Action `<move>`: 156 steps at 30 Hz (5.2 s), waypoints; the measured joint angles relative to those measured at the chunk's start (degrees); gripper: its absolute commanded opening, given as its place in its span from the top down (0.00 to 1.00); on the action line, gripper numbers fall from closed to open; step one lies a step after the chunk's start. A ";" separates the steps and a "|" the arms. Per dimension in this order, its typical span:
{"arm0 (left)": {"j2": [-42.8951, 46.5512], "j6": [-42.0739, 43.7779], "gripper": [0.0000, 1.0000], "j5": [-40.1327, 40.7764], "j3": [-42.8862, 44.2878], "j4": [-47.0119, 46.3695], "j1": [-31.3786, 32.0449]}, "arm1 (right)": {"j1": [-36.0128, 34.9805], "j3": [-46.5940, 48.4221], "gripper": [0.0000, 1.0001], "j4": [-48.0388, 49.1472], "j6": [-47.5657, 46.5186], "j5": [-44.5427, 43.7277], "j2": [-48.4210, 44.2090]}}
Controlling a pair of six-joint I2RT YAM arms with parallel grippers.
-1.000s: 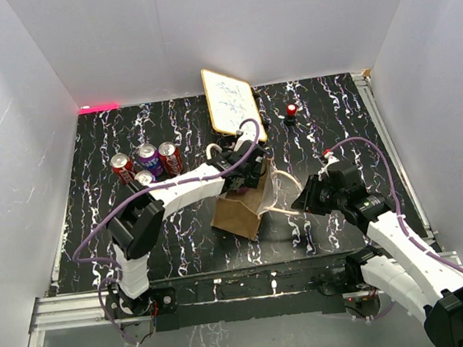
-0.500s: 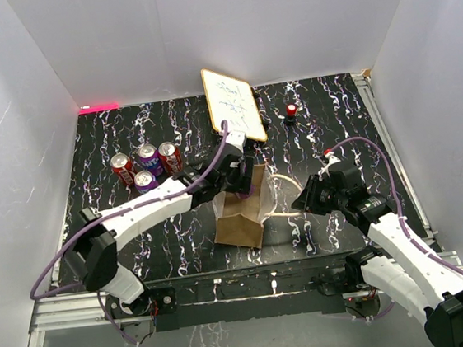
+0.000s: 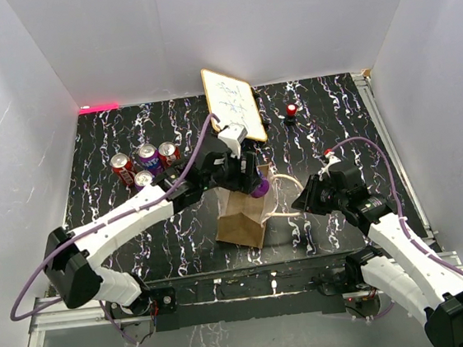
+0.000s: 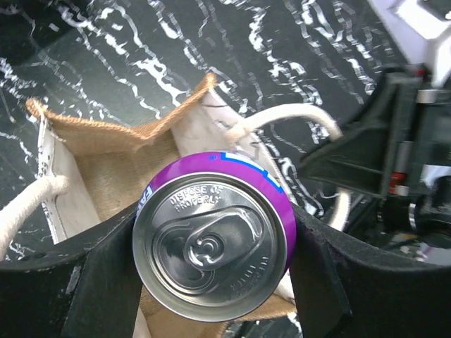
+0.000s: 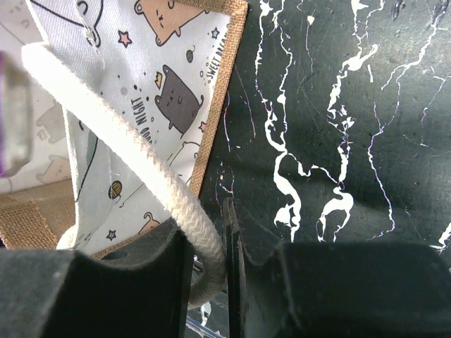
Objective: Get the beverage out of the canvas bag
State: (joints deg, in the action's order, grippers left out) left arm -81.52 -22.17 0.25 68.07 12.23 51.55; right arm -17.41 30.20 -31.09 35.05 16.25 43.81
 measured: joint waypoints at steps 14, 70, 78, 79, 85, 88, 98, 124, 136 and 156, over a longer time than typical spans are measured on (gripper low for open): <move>15.58 8.35 1.00 0.74 7.69 0.48 0.00 | 0.00 0.00 0.76 0.00 0.00 0.00 0.00; 14.08 -29.35 1.00 45.13 -29.64 14.29 -21.05 | -0.11 -0.04 0.75 0.00 0.00 0.15 0.04; 12.35 -30.80 1.00 45.48 -30.05 14.01 -21.07 | -0.11 -0.04 0.75 0.00 0.00 0.15 0.04; 12.26 -31.15 1.00 45.79 -30.05 14.08 -21.07 | -0.11 -0.04 0.75 0.00 -0.02 0.15 0.04; 11.98 -33.68 0.97 47.41 -30.03 15.43 -21.07 | -0.11 -0.04 0.75 0.00 0.00 0.15 0.04; 11.98 -34.49 0.90 47.91 -30.03 16.13 -21.07 | -0.11 -0.04 0.75 0.00 0.00 0.15 0.04; 11.98 -34.42 0.50 47.93 -30.03 16.46 -21.07 | -0.11 -0.04 0.75 0.00 0.00 0.15 0.04; 26.40 -19.43 0.03 33.18 -17.40 15.85 -21.11 | -0.13 4.35 0.52 -0.42 0.26 0.61 1.90; 34.97 -4.98 0.03 20.13 -7.52 12.28 -21.11 | -0.15 17.97 0.02 -1.11 -3.45 0.15 2.91; 38.66 8.76 0.03 15.76 10.36 14.91 -21.11 | -0.15 55.89 0.02 -14.05 -25.83 -8.98 2.82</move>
State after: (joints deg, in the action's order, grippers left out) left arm -42.85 -13.41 16.01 78.43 27.14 30.44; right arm -17.56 86.08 -45.15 9.21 7.27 46.63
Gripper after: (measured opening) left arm 0.970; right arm 0.982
